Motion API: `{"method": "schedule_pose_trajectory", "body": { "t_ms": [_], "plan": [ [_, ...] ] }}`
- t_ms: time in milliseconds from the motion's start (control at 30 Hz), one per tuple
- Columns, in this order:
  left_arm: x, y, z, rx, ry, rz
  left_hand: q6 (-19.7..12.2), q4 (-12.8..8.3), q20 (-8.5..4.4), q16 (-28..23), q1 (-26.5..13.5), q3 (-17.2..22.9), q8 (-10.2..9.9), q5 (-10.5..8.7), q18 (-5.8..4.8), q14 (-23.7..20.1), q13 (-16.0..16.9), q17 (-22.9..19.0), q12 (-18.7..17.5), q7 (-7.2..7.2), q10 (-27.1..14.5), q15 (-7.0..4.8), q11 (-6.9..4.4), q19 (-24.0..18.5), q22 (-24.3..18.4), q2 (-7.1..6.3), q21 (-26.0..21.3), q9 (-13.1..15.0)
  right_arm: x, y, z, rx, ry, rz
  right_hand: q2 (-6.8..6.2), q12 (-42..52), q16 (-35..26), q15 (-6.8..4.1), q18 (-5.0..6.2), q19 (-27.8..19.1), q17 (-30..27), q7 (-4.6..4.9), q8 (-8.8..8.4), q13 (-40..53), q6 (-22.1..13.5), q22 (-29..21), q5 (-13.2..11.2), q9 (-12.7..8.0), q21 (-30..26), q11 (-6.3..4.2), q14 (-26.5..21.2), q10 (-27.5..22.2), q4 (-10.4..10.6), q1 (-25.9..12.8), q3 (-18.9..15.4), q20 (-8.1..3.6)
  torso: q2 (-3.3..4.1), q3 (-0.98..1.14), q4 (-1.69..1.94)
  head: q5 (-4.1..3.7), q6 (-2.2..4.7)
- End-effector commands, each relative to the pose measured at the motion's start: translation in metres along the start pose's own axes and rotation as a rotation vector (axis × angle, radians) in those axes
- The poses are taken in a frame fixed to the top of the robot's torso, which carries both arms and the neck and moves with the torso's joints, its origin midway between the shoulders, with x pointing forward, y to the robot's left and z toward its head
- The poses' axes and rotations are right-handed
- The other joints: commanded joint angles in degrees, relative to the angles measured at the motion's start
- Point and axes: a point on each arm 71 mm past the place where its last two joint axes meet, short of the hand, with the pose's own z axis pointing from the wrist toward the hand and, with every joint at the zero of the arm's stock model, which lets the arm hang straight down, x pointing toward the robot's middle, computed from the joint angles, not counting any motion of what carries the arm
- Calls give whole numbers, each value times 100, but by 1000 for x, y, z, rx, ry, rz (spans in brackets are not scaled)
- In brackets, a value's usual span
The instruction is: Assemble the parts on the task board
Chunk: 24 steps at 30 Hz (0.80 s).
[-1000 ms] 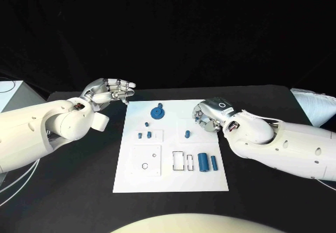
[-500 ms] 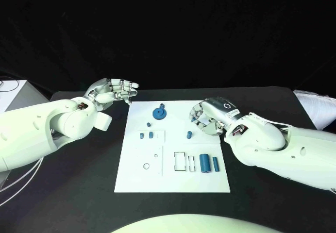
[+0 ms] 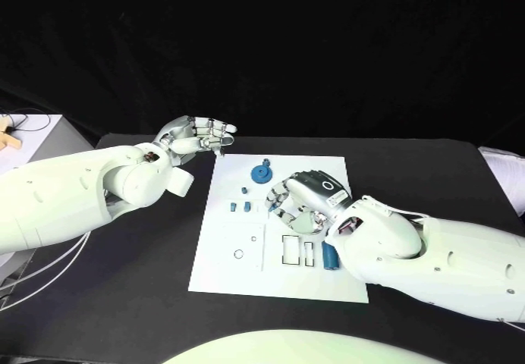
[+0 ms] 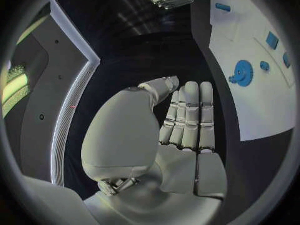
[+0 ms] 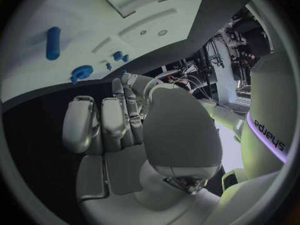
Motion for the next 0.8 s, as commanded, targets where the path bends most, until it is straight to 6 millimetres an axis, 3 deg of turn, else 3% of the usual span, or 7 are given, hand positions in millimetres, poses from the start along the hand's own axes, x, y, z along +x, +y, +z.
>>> {"method": "schedule_pose_trajectory", "body": {
  "t_ms": [33,267,567,800],
  "plan": [
    [4,-1,1,6,22,-9,-43,-5,29,-5,19,-38,32,9,87,-10,-6,-7,12,5,-33,38,10,20,-6,30,-27,-8,13,7,2,-47,47,-19,50,-7,18,-40,-114,30,-6,7,30,4,30,309,30,5,28,-169,158,213,-10,-16,31,-6,-1,-15,10,50,-7],
    [7,-1,3,6,28,-10,-43,-5,29,-5,19,-38,32,9,87,-10,-6,-7,12,5,-33,38,10,20,-6,30,-27,-8,34,15,7,-56,92,-25,51,-13,15,-37,-113,27,-13,14,27,4,20,309,36,9,24,-164,154,206,-16,-20,41,-5,1,-14,13,139,-75],
    [10,-1,5,6,34,-12,-46,-3,31,-5,16,-44,40,9,87,-12,-7,-7,16,6,-40,42,13,20,-8,31,-29,-8,48,19,12,-46,124,-42,52,-16,19,-35,-122,40,-13,17,26,4,14,339,42,13,73,-161,153,202,-22,-21,48,-4,9,3,3,268,-176],
    [11,-1,5,5,36,-13,-52,-3,32,-4,13,-48,44,8,87,-14,-8,-8,18,7,-45,44,14,19,-10,29,-31,-9,54,22,12,-45,153,-56,52,-17,18,-34,-126,46,-16,19,26,5,11,352,44,15,94,-159,152,200,-25,-24,52,-3,13,2,14,311,-235]
  ]
}}
